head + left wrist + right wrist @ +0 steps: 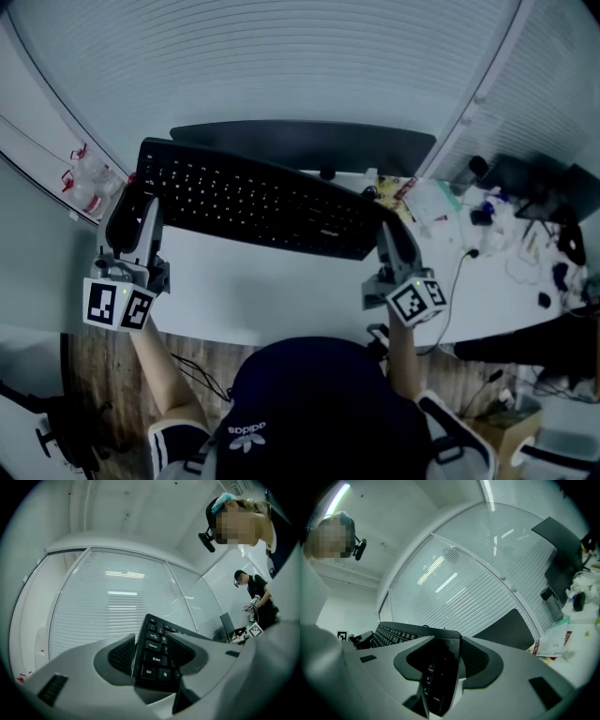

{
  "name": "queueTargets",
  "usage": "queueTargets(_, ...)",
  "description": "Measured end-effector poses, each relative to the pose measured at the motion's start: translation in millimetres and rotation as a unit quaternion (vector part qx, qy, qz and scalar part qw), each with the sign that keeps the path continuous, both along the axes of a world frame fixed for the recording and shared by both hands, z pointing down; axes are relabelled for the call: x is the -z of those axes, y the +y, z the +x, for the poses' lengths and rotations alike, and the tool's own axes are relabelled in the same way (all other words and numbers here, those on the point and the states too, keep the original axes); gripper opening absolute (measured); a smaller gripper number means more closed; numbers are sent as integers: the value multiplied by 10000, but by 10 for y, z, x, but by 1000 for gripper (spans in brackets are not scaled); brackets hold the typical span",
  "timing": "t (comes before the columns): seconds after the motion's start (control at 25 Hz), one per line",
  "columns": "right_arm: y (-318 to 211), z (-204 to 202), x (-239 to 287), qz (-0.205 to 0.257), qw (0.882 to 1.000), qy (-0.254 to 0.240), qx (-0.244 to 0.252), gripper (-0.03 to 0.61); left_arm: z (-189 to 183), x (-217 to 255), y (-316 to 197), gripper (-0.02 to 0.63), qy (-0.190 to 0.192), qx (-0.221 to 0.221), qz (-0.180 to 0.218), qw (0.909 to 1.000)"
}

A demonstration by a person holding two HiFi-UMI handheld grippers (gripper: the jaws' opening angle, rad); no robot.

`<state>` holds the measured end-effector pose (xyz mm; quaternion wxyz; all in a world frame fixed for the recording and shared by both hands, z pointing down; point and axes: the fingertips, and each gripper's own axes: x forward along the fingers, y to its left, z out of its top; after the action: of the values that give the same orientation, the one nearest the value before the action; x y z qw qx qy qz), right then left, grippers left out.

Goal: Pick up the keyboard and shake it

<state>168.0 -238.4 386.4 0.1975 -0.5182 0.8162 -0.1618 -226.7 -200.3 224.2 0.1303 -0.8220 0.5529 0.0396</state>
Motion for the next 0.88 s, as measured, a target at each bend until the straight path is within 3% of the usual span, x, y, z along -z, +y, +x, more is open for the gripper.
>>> queueTargets(0.12, 8, -9, 28, 26, 9999, 24, -100, 156, 8, 5, 5, 213, -57, 46, 105, 9999)
queueTargets(0.52, 175, 94, 167, -14, 9992, 123, -370, 156, -66, -124, -61, 201, 438, -227, -127, 9987)
queueTargets(0.88, 127, 92, 91, -179, 9994, 88, -288, 156, -71, -147, -101, 201, 340, -125, -216, 9991)
